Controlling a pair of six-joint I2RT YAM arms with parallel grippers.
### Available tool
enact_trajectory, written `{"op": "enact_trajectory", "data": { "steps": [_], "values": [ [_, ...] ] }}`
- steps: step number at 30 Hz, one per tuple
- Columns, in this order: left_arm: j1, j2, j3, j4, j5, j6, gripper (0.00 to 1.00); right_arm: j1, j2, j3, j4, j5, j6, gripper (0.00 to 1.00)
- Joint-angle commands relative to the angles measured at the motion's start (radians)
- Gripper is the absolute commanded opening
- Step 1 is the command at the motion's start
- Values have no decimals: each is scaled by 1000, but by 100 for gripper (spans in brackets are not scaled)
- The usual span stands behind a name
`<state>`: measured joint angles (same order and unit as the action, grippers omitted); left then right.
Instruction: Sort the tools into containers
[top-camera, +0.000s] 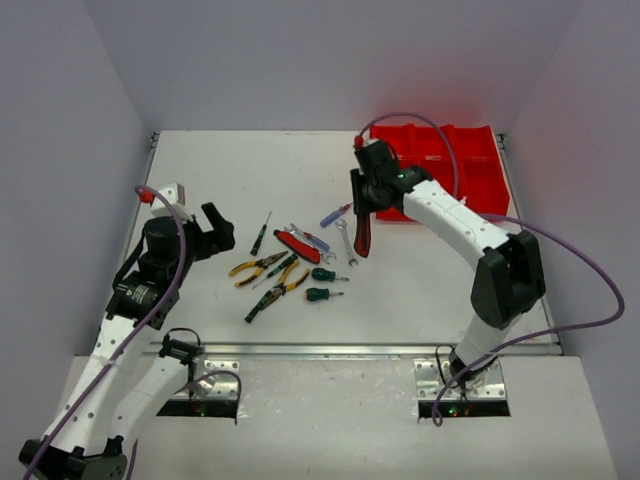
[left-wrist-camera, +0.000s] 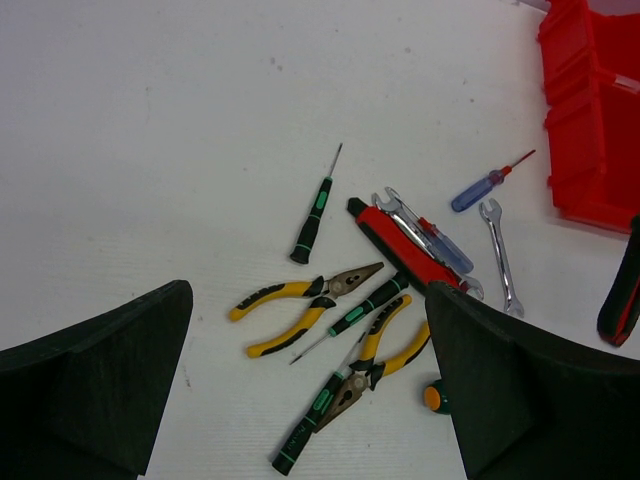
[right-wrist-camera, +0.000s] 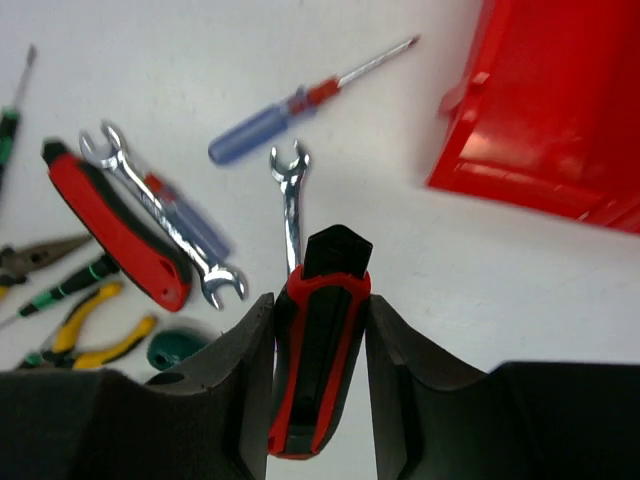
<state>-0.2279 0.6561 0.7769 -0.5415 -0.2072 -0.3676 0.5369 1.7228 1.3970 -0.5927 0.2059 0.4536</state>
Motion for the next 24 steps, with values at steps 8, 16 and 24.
{"op": "enact_trajectory", "data": {
  "steps": [8, 16, 24],
  "values": [
    [-8, 4, -1, 55, 15, 13, 100, -310, 457, 847, 18, 103, -59, 7],
    [-10, 8, -2, 55, 13, 13, 100, -391, 534, 830, 353, 186, -75, 5],
    [-10, 17, -1, 54, 23, 15, 100, -400, 569, 841, 479, 127, -83, 5]
  ]
}}
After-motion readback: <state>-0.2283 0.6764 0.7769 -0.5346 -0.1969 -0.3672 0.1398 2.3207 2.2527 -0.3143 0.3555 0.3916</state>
